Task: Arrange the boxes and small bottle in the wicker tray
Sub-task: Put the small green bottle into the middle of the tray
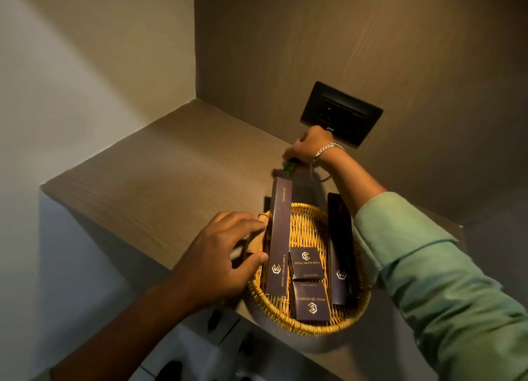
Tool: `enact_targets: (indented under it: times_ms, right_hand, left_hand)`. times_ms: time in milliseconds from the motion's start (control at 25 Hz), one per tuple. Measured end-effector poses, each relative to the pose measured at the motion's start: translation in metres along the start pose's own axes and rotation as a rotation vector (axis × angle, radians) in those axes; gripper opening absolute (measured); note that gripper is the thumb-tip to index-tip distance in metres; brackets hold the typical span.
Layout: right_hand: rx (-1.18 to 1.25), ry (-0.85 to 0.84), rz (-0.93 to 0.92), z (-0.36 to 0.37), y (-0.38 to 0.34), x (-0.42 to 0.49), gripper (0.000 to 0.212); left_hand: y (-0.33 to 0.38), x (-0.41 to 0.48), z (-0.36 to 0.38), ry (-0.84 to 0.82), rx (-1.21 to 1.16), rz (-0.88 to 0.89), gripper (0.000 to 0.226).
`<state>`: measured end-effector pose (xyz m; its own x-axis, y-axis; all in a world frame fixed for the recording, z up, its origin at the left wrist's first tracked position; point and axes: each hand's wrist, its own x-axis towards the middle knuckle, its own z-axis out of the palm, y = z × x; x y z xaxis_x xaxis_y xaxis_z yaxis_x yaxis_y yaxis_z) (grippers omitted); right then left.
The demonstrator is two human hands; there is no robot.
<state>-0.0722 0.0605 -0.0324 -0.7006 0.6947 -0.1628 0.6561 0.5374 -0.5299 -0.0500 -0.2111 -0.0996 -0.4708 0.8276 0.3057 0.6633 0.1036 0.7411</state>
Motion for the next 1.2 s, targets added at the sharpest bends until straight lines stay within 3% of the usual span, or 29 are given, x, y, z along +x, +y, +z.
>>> enact_targets:
  times_ms: [120,280,400,680,800,880,1040,1200]
  right_hand:
    - [0.145,0.102,-0.082,-0.031,0.011,-0.037,0.014]
    - [0.076,0.019,-0.159,-0.043,0.035,-0.098,0.01]
    - [-0.079,-0.042,-0.201,-0.022,0.049,-0.122,0.021]
    - [-0.152,-0.083,-0.272,0.009,0.061,-0.133,0.03]
    - [-0.159,-0.077,-0.277,0.006,0.058,-0.143,0.049]
    - [-0.101,0.072,-0.291,-0.009,0.064,-0.157,0.052]
    - [-0.079,0.516,-0.202,-0.022,0.106,-0.204,0.024]
    - [0.16,0.562,0.019,0.011,0.131,-0.238,0.015]
  left_hand:
    - [0.0,0.004,-0.003,0.009,0.019,0.011,0.05]
    - [0.004,0.008,-0.005,0.007,0.05,0.02,0.048]
    - [0.007,0.012,-0.003,0.023,0.129,0.037,0.048]
    - [0.012,0.006,0.005,0.087,0.095,0.015,0.045]
    - [0.014,0.001,0.006,0.116,0.073,-0.004,0.043]
    - [0.016,0.001,0.007,0.122,0.056,-0.018,0.038]
    - [0.013,0.001,0.004,0.127,0.018,-0.056,0.028]
    - [0.01,0.005,0.0,0.116,0.0,-0.067,0.028]
